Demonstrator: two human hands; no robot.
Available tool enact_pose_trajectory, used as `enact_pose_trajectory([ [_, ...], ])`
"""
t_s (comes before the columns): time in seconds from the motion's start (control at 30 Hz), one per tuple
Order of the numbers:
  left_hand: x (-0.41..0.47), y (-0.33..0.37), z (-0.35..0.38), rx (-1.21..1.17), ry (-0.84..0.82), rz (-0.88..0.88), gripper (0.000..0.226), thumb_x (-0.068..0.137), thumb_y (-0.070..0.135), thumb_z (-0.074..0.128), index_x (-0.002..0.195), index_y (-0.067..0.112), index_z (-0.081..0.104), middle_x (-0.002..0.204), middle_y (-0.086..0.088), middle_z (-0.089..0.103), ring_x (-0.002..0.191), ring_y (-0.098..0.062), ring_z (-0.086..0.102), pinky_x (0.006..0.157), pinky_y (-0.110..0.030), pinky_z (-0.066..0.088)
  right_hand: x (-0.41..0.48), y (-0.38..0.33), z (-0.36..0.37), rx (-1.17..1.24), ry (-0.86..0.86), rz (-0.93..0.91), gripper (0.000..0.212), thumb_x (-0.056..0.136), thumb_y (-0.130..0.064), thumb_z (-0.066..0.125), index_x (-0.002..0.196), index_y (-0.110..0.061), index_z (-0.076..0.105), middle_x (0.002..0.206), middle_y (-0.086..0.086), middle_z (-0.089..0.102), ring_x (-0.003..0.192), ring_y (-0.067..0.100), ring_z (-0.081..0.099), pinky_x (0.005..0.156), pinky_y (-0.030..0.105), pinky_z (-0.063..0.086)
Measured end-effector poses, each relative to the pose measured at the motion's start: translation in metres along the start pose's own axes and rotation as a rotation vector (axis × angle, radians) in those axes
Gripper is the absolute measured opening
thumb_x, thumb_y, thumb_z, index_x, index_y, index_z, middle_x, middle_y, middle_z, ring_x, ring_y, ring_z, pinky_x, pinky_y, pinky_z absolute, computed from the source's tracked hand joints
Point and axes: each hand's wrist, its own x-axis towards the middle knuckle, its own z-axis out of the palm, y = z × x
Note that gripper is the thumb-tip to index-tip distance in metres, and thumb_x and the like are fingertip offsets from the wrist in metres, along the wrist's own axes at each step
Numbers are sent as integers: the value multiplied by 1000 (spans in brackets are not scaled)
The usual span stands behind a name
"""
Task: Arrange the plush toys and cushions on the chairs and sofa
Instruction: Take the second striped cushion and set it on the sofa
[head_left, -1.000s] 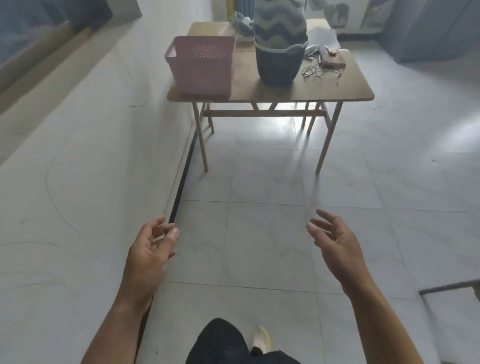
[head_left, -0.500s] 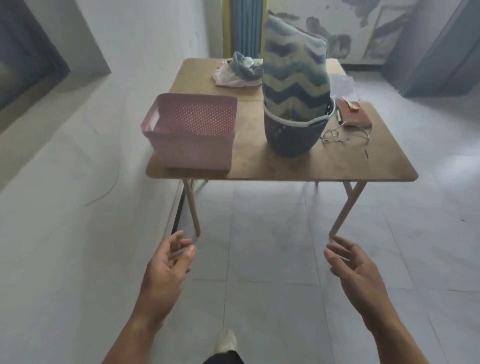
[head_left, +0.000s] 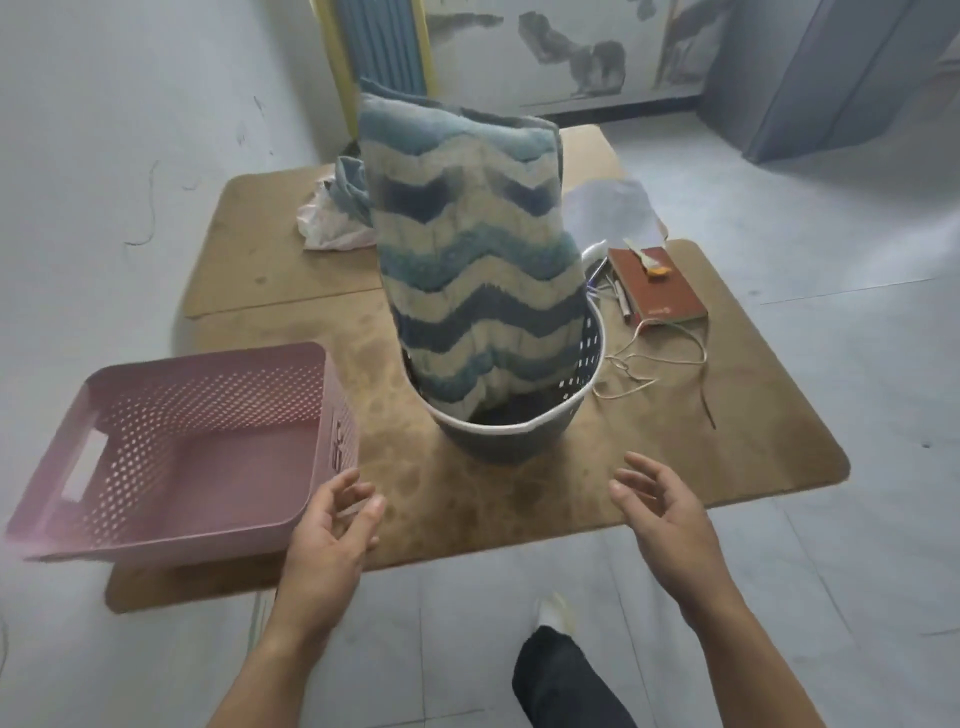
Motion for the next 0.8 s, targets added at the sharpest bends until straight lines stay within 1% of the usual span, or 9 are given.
enact_pose_trajectory([
  [0.1, 60, 44, 36, 3, 14, 22, 38, 99, 11, 62, 134, 23, 52, 125, -4, 64, 111, -17, 64, 80, -29, 53, 79, -45, -3, -33, -16, -48, 39, 98, -21, 70, 136, -23, 62, 121, -1, 70, 107, 1, 65, 89, 26, 54],
  [0.2, 119, 79, 60, 39, 53, 76, 47, 99, 15, 64, 143, 19, 49, 128, -2, 61, 118, -19, 62, 100, -44, 54, 150, -87, 1, -90, -40, -108, 38, 98, -26, 70, 134, -28, 59, 124, -3, 69, 111, 5, 65, 97, 32, 55],
  [0.3, 165, 97, 72, 43, 62, 45, 63, 97, 25, 68, 153, 18, 39, 138, -2, 56, 126, -19, 57, 110, -47, 48, 202, -115, 15, -145, -78, -131, 41, 98, -28, 69, 137, -27, 57, 132, -1, 65, 114, 10, 63, 104, 38, 53],
  [0.37, 191, 103, 79, 39, 35, 11, 76, 92, 34, 75, 156, 22, 35, 144, 0, 53, 132, -19, 54, 113, -45, 46, 232, -126, 29, -219, -97, -139, 56, 95, -37, 71, 146, -25, 51, 142, -1, 60, 123, 14, 60, 108, 43, 51],
  [0.43, 217, 103, 87, 38, -7, -28, 85, 82, 44, 83, 152, 25, 39, 144, 4, 56, 132, -16, 56, 110, -41, 48, 254, -130, 45, -310, -88, -135, 75, 89, -51, 72, 154, -28, 42, 150, -1, 53, 134, 17, 52, 114, 47, 46],
  [0.57, 248, 104, 104, 49, -155, -104, 61, 69, 46, 89, 123, 35, 64, 121, 11, 72, 113, -11, 67, 95, -30, 53, 267, -126, 73, -350, -8, -87, 99, 80, -64, 72, 161, -28, 28, 159, 2, 37, 147, 21, 37, 122, 48, 34],
  [0.63, 253, 107, 112, -4, -152, -96, 45, 66, 45, 89, 106, 38, 68, 110, 17, 74, 105, -6, 69, 89, -27, 55, 271, -124, 82, -339, -14, -24, 123, 64, -81, 71, 162, -27, 21, 164, 2, 26, 150, 24, 34, 121, 52, 35],
  [0.7, 256, 109, 119, -71, -109, -56, 41, 67, 42, 88, 102, 40, 68, 103, 21, 75, 98, 1, 70, 87, -24, 56, 279, -125, 84, -373, 1, 17, 135, 53, -90, 72, 161, -26, 22, 161, 3, 28, 145, 26, 41, 117, 52, 41],
  [0.8, 257, 107, 121, -85, -62, 23, 51, 71, 38, 88, 117, 37, 66, 110, 18, 76, 101, 4, 71, 91, -26, 56, 287, -132, 80, -424, -10, 2, 116, 53, -86, 78, 149, -32, 44, 135, 1, 40, 130, 21, 51, 115, 46, 45],
])
